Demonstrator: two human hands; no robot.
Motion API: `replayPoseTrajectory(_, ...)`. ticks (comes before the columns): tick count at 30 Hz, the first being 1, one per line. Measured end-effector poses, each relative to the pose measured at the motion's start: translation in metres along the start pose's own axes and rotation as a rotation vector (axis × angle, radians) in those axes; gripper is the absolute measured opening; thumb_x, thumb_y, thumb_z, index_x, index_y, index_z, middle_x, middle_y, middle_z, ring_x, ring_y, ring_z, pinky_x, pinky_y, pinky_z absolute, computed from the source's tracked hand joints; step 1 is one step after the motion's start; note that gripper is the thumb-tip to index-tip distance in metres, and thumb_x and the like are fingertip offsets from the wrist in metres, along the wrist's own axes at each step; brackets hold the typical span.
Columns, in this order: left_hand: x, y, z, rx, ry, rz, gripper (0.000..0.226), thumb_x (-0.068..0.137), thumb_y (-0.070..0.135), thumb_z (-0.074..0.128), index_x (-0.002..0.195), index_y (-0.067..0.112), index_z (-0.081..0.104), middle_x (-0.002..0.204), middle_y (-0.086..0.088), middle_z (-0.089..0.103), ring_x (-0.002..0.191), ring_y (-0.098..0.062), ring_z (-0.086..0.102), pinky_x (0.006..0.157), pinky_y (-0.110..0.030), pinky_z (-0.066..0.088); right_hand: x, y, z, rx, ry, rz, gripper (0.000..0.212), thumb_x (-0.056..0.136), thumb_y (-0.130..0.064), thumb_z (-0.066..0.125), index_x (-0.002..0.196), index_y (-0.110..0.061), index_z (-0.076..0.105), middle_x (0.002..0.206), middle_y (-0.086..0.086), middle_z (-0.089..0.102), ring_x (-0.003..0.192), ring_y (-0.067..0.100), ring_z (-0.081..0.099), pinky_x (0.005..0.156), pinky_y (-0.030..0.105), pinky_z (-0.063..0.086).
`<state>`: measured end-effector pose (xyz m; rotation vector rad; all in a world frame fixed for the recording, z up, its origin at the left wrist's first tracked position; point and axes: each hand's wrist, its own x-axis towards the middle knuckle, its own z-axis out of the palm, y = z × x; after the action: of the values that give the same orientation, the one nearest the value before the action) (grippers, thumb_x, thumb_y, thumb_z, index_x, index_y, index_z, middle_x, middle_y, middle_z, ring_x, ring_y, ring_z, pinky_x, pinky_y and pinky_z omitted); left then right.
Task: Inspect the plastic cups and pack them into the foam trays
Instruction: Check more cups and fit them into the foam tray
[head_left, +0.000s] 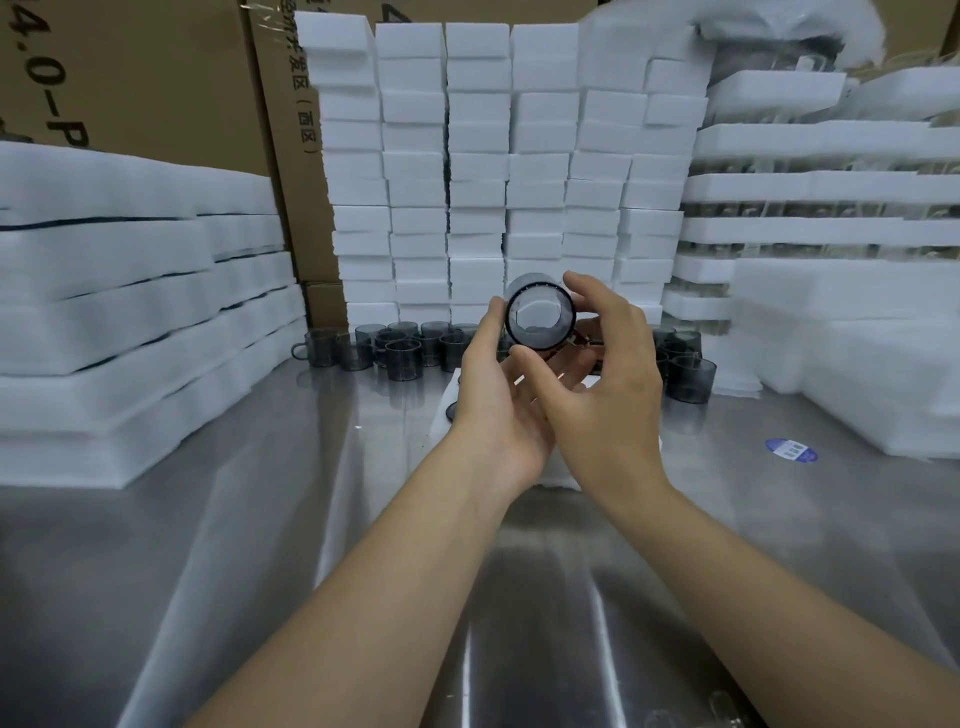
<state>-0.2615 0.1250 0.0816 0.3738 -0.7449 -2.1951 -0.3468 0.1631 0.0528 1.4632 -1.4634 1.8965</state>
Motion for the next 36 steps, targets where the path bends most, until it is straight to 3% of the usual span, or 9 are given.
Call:
replayPoseTrajectory(2,0.0,0.001,0.002,0.06,0.002,0.058,0.064,0.094,0.059,0.074,0.127,0.004,0.075,0.121,-0.014,0.079,0.109,-0.029,0.078,0.096,-0.038,0.061,0.002,0.0,-0.001,-0.007,0.028,-0.01,0.063,0.08,-0.023,0.087,0.137,-0.029,0.06,0.126,-0.017,0.061,0.122,0.014,0.058,0.104,0.029,0.048)
replayPoseTrajectory(4,-0.002,0.002,0.004,0.156,0.003,0.147,0.059,0.094,0.057,0.074,0.13,0.01,0.076,0.124,-0.009,0.079,0.107,-0.022,0.079,0.086,-0.033,0.057,0.003,0.0,-0.002,-0.014,0.052,0.01,0.059,0.081,-0.026,0.088,0.132,-0.03,0.059,0.123,-0.02,0.061,0.121,0.012,0.059,0.103,0.026,0.046)
replayPoseTrajectory(12,0.0,0.005,0.002,0.261,0.086,0.4,0.026,0.109,0.025,0.056,0.128,0.024,0.074,0.122,0.003,0.08,0.109,-0.021,0.078,0.081,-0.032,0.061,0.004,-0.006,-0.001,0.269,0.032,0.313,0.049,0.083,-0.02,0.087,0.122,-0.032,0.059,0.115,-0.014,0.073,0.11,0.009,0.071,0.092,0.04,0.057)
replayPoseTrajectory(16,0.006,0.002,-0.002,0.273,0.101,0.387,0.029,0.111,0.022,0.055,0.131,0.01,0.072,0.126,-0.011,0.077,0.11,-0.024,0.074,0.088,-0.035,0.06,0.005,-0.006,-0.001,0.493,-0.005,0.468,0.046,0.088,-0.01,0.084,0.124,-0.02,0.056,0.114,-0.007,0.078,0.103,0.009,0.076,0.074,0.016,0.056)
replayPoseTrajectory(18,0.009,0.002,-0.005,0.277,0.126,0.416,0.028,0.113,0.023,0.055,0.13,0.009,0.072,0.114,-0.007,0.079,0.102,-0.02,0.075,0.086,-0.033,0.058,0.006,-0.006,-0.001,0.532,-0.014,0.544,0.041,0.089,-0.014,0.083,0.121,-0.018,0.058,0.112,-0.006,0.079,0.101,0.006,0.076,0.07,0.017,0.056)
replayPoseTrajectory(22,0.011,0.005,-0.009,0.271,0.171,0.477,0.014,0.11,0.021,0.061,0.119,0.017,0.072,0.1,0.002,0.078,0.092,-0.016,0.076,0.077,-0.027,0.057,0.009,-0.003,-0.001,0.578,-0.047,0.661,0.036,0.094,-0.02,0.078,0.125,-0.012,0.062,0.106,-0.002,0.081,0.103,0.015,0.077,0.085,0.035,0.056)
replayPoseTrajectory(28,0.01,0.008,-0.008,0.397,0.172,0.526,0.021,0.105,0.012,0.063,0.111,0.026,0.077,0.101,0.006,0.078,0.091,-0.009,0.074,0.073,-0.026,0.053,0.013,-0.003,-0.004,0.763,-0.1,0.857,0.043,0.099,-0.036,0.068,0.134,-0.012,0.066,0.119,0.003,0.079,0.106,0.02,0.078,0.09,0.038,0.054)
replayPoseTrajectory(32,0.01,0.004,-0.012,0.803,0.142,0.729,0.062,0.094,-0.013,0.053,0.132,0.034,0.067,0.133,0.006,0.068,0.12,-0.007,0.065,0.098,-0.026,0.053,0.015,-0.003,-0.004,0.833,-0.174,0.923,0.051,0.102,-0.048,0.057,0.135,-0.011,0.067,0.119,0.005,0.08,0.112,0.019,0.076,0.105,0.043,0.052)
replayPoseTrajectory(36,0.017,0.005,-0.02,0.96,0.098,0.825,0.057,0.093,0.008,0.077,0.141,0.035,0.062,0.14,0.017,0.063,0.133,0.005,0.052,0.114,-0.035,0.048,0.016,-0.003,-0.004,0.852,-0.203,0.956,0.058,0.102,-0.054,0.052,0.135,-0.008,0.067,0.119,0.008,0.079,0.116,0.024,0.075,0.115,0.047,0.048)
